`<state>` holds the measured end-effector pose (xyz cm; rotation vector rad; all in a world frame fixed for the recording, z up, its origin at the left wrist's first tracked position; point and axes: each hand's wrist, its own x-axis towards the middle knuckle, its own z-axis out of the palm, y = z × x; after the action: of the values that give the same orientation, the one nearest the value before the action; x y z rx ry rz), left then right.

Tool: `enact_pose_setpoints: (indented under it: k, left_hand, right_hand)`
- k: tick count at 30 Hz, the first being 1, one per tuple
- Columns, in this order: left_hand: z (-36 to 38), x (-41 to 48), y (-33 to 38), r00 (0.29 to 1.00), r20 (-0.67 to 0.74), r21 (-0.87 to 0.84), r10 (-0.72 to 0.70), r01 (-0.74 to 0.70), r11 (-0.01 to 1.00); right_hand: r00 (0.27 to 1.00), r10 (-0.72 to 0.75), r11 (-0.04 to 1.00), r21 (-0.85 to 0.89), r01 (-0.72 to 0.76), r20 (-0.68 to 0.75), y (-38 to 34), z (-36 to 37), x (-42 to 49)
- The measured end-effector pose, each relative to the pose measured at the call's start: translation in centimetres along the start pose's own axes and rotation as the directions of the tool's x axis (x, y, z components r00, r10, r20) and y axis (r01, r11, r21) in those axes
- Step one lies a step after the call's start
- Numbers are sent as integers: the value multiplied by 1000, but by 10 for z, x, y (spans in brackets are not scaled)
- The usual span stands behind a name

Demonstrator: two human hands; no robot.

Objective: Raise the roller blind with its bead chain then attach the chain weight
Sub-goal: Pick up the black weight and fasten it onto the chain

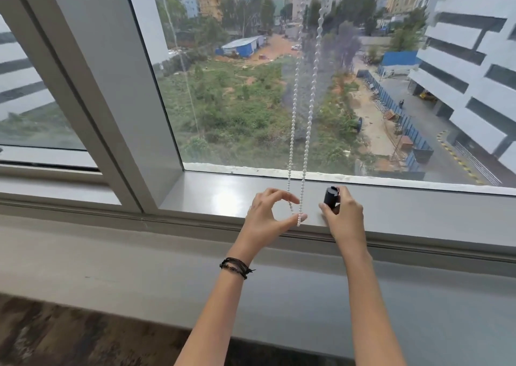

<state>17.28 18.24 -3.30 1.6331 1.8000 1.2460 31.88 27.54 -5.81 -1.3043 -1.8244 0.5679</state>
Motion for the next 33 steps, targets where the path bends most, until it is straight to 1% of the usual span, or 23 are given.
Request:
enact_pose_setpoints:
  k: [3,5,9,12,14,19,24,27,33]
  left_hand:
    - [1,0,-3,999,-30,-9,11,-11,1000]
    - [-10,14,-10,993,86,-32,79,-77,997]
    - [-8,14,-6,993,59,-11,105,-105,994]
    - [-9,11,-11,994,38,-10,104,-103,995]
    - [-12,11,-11,993,34,-17,116,-116,993]
    - [-13,9,-14,994,36,-65,101,-98,993]
    - [-8,5,-14,991,33,-109,131,-126,986]
    - [-4,2,-12,988,33,-108,148,-144,984]
    - [-2,-3,-7,988,49,-124,148,-142,982]
  right_hand:
    - [998,-11,1000,23,10,60,-5,-3,-5]
    - [997,59,998,7,-58,-53,-14,1,-8]
    - [995,51,997,53,-47,-90,-18,-3,-14]
    - [993,-13,997,74,22,-121,-23,2,-24]
    - [992,-37,993,105,50,-118,-24,5,-30]
    - [995,-37,979,198,55,-91,-28,17,-46]
    - [996,-55,987,150,65,-70,-30,20,-56]
    - [996,-56,990,126,64,-67,-29,21,-62]
    - [997,-55,988,144,63,-60,-34,24,-67]
